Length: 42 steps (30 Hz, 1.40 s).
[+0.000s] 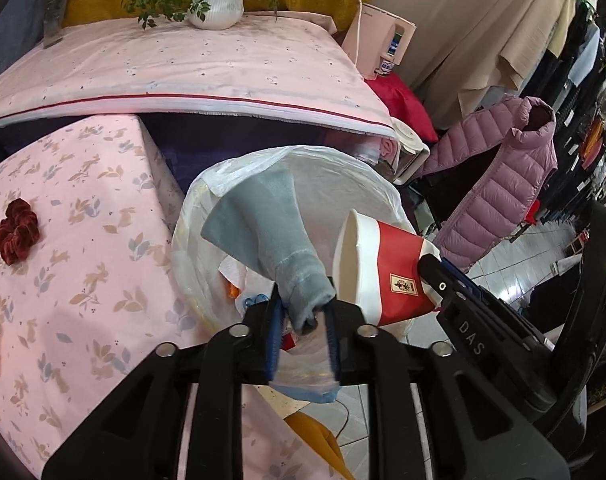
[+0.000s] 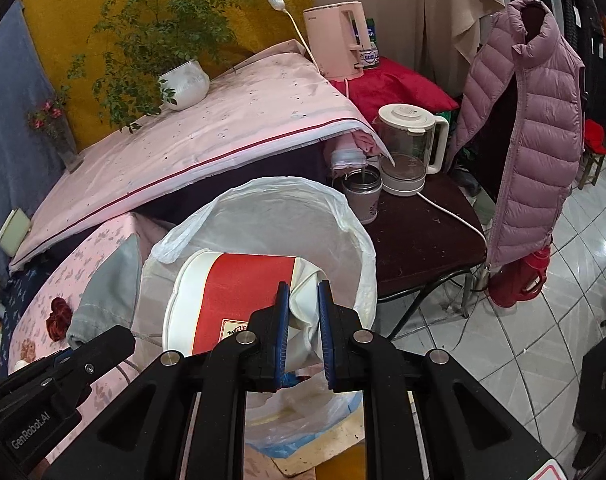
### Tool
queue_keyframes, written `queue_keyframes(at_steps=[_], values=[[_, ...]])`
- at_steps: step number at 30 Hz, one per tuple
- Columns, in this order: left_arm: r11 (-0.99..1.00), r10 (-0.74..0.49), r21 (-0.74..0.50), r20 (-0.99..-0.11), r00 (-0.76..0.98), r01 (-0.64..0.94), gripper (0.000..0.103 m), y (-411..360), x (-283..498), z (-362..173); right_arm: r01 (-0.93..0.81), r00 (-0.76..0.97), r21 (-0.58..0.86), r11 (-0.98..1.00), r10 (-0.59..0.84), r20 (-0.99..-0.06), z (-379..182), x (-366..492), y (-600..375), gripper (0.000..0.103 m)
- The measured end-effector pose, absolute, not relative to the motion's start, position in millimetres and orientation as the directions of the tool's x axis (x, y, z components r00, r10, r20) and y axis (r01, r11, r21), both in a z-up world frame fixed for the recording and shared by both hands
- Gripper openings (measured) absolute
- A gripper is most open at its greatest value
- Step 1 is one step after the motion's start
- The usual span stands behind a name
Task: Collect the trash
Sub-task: 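Carry the grey pouch into the bin and open the left gripper while the right gripper holds the cup, then open the right gripper to drop the cup into the bin, return to table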
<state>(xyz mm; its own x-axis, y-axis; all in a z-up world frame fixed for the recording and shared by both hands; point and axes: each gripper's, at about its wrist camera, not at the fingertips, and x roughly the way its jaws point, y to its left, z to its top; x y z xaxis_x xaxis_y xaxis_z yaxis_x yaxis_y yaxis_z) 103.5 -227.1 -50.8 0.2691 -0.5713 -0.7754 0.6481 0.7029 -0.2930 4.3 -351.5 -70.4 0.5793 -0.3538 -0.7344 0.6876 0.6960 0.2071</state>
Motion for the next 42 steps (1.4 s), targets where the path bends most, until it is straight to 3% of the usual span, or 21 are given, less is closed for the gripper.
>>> queue_keyframes(at_steps=[2, 18, 22, 32, 42], values=[[0.716, -0.564, -0.289, -0.776, 0.282, 0.636, 0.029, -226, 106, -51, 0.69, 0.577, 0.207, 0.693, -0.356, -0.735, -71, 4, -353, 0.014], [0.801, -0.47, -0.174, -0.775, 0.422, 0.572, 0.03, -195, 120, -47, 0.665, 0.582, 0.182, 0.724, -0.35, -0.734, -69, 30, -339, 0.014], [0.826, -0.446, -0.158, -0.77, 0.456, 0.54, 0.037, -182, 125, -46, 0.654, 0.583, 0.174, 0.737, -0.344, -0.736, -68, 39, -333, 0.014], [0.887, -0.382, -0.14, -0.756, 0.531, 0.44, 0.061, -140, 133, -43, 0.635, 0.609, 0.172, 0.753, -0.351, -0.711, -53, 46, -309, 0.032], [0.939, -0.306, -0.143, -0.766, 0.565, 0.314, 0.063, -76, 139, -50, 0.547, 0.644, 0.155, 0.823, -0.295, -0.706, -42, 62, -254, 0.04]])
